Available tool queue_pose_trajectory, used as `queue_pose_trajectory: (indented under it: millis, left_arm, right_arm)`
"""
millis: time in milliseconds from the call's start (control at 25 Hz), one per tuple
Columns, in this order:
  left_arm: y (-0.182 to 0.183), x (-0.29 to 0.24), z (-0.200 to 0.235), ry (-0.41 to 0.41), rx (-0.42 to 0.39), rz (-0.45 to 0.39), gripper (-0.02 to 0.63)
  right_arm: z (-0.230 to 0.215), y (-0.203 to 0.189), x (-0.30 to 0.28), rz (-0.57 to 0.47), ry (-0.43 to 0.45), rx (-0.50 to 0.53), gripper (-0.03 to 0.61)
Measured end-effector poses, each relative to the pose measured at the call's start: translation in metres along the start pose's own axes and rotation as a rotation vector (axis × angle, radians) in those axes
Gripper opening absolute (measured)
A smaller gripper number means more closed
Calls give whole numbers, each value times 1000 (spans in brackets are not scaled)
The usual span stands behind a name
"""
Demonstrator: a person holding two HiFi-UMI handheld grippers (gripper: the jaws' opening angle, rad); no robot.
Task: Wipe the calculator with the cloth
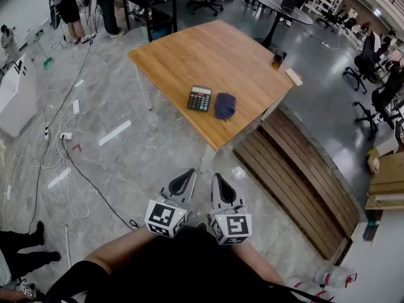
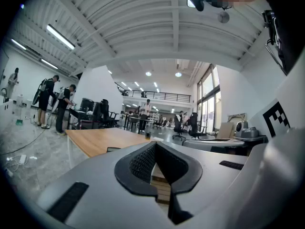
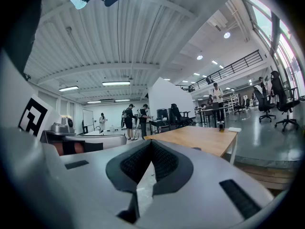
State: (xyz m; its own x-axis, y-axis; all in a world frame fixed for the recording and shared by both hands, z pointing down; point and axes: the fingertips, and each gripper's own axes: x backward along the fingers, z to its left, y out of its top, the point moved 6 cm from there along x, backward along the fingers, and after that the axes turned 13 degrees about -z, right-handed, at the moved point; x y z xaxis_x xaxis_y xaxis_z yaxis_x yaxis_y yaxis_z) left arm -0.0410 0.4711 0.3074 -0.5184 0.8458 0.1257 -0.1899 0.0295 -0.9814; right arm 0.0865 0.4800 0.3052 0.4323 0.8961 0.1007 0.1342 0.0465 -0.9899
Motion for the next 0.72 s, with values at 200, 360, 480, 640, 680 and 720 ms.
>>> queue_pose_trajectory:
  millis: [200,360,480,640,680,720]
  left_arm:
    - [-4,-3,3,3,2,7,6]
    - [-7,-9,-2,7,3,5,6]
    - [-10,-15,-6,10,2,4,6]
    - [-13,-24,-10,24,5,-1,6]
    - [-14,-26,-11,31,6,-3,6]
    - [-15,-29,-12,41,9,-3,6]
  right_arm:
    - [-2,-2,-5,-2,8,7,15]
    - [-11,-2,-4,-3,10,7,15]
    - [-20,-3,-3,-1,8,11,15]
    - [-34,-3,-1,-3,11,-2,15]
    - [-38,-2,-1,-10,17,-22,15]
    - [-42,-2,0,-17,23,-46,15]
